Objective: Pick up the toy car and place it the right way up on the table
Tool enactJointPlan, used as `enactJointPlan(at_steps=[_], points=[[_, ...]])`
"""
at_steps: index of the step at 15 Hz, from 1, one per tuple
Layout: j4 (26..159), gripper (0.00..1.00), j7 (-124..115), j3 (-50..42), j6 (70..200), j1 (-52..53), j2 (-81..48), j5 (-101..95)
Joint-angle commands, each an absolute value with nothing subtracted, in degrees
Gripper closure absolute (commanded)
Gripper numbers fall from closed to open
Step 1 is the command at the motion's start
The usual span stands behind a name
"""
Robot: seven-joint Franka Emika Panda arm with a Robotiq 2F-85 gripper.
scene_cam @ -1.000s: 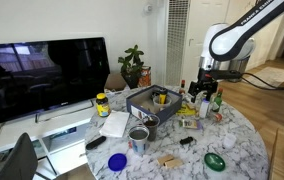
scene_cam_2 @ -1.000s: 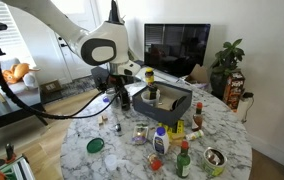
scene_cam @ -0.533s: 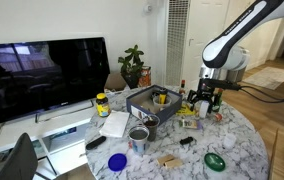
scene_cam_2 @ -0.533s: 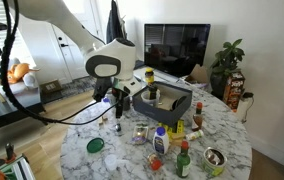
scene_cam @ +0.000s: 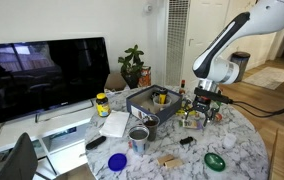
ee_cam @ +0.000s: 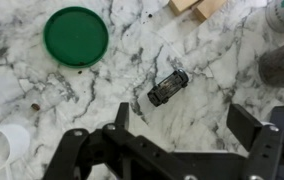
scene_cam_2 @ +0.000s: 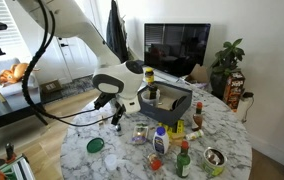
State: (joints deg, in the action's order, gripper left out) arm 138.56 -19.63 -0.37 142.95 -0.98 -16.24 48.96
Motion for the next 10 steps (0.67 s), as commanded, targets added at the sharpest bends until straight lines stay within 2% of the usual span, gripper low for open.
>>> enactJointPlan(at_steps=[1, 10], points=[[137.8, 0.0, -19.8, -0.7, 142.8, -0.6, -17.2, 51.1], [135.3, 0.0, -24.5, -1.1, 140.8, -0.9, -21.8, 54.5]])
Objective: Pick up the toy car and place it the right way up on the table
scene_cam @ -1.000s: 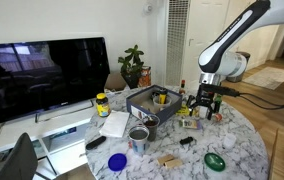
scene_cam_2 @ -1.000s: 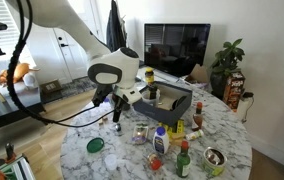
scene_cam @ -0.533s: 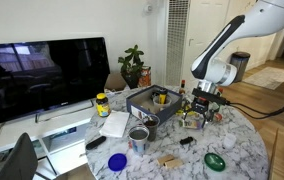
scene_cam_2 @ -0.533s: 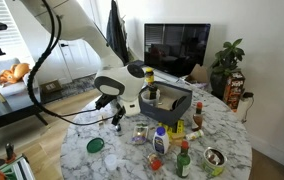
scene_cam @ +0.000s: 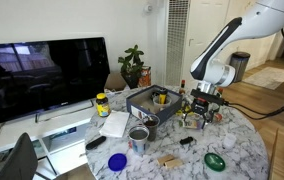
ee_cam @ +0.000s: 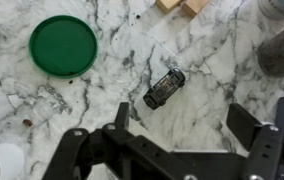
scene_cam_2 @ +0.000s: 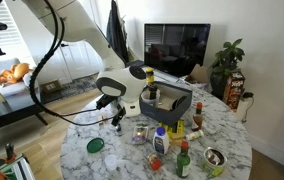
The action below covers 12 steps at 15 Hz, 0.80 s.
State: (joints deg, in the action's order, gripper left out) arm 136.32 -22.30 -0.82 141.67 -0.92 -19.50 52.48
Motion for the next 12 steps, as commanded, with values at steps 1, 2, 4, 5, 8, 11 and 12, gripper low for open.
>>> enactJointPlan(at_steps=[1, 2, 4, 5, 8, 11, 12], points=[[135.2, 0.0, -25.0, -0.9, 140.9, -1.0, -22.4, 55.7], [135.2, 0.0, -25.3, -0.8, 141.2, -0.9, -23.0, 56.9], [135.0, 0.0, -24.8, -0.5, 141.6, -1.0, -24.3, 59.6], [134.9, 0.0, -24.6, -0.3, 142.1, -0.9, -25.1, 61.3], [134.1, 0.0, -22.8, 0.3, 142.4, -1.1, -27.5, 67.5], [133.0, 0.0, -21.1, 0.4, 142.9, -0.9, -29.4, 73.8], [132.7, 0.04, -20.5, 0.3, 143.5, -0.7, -29.9, 75.5]])
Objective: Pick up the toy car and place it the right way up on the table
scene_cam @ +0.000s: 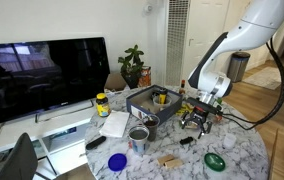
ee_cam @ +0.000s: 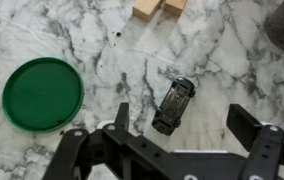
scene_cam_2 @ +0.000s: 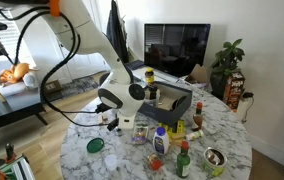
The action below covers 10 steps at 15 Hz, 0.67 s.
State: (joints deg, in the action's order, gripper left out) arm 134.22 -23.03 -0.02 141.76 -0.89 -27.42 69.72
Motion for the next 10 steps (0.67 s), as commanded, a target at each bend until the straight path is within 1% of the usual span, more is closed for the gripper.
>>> enactJointPlan(at_steps=[1, 3, 7, 10], points=[[132.3, 0.1, -20.2, 0.1, 143.6, -0.5, -30.3, 77.0], [131.9, 0.08, -19.9, -0.2, 144.0, -0.1, -31.0, 78.8], [132.2, 0.0, -19.7, -0.9, 142.8, 0.5, -31.3, 77.0], [132.4, 0.0, -20.1, -1.1, 143.4, 0.9, -31.9, 76.5]])
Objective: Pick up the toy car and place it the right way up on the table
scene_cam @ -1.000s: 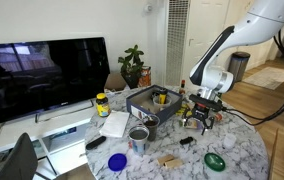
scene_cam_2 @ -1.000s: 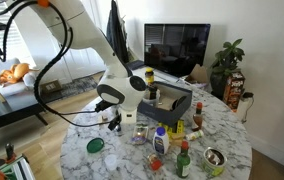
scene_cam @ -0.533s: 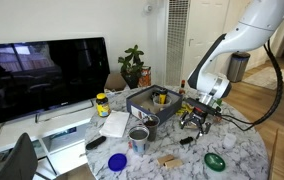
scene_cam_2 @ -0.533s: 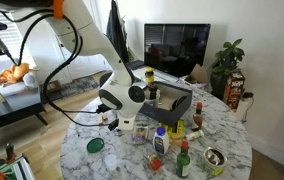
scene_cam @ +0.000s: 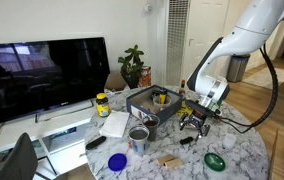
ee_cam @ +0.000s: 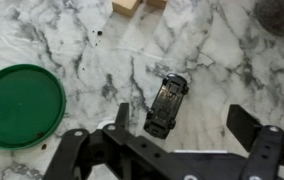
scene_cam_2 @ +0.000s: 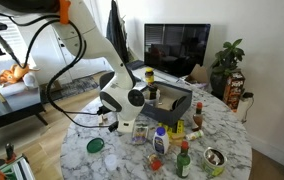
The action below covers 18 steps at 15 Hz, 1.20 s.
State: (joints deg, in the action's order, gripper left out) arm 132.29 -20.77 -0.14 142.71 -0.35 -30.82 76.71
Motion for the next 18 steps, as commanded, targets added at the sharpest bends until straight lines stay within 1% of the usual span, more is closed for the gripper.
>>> enactJointPlan(at_steps=[1, 4, 5, 6, 7, 8, 11, 12, 13, 14, 15, 16, 17, 18], points=[[132.3, 0.0, -20.2, -1.1, 143.5, 0.9, -32.2, 76.9], [132.0, 0.05, -20.1, -1.2, 144.3, 1.0, -32.9, 78.1], [131.9, 0.12, -20.4, -1.3, 144.7, 1.1, -33.1, 78.4], [131.9, 0.17, -20.5, -1.4, 145.0, 1.1, -33.3, 78.4], [131.9, 0.26, -21.5, -1.7, 146.2, 1.4, -33.5, 78.6], [131.9, 0.31, -21.3, -1.7, 146.6, 1.1, -33.5, 78.9], [131.8, 0.41, -21.5, -1.7, 147.5, 0.7, -33.8, 79.7], [131.7, 0.53, -21.5, -1.6, 147.5, 0.7, -33.8, 80.1], [131.6, 0.52, -21.5, -1.6, 147.4, 0.6, -33.8, 80.4], [131.6, 0.53, -21.5, -1.6, 147.2, 0.6, -33.7, 80.6], [131.6, 0.42, -21.6, -1.6, 146.9, 0.6, -33.8, 80.7], [131.6, 0.28, -21.6, -1.6, 146.7, 0.5, -33.8, 80.9], [131.6, 0.25, -21.7, -1.6, 146.6, 0.5, -33.7, 81.0], [131.8, 0.17, -21.7, -1.7, 146.3, 0.4, -33.6, 81.0]])
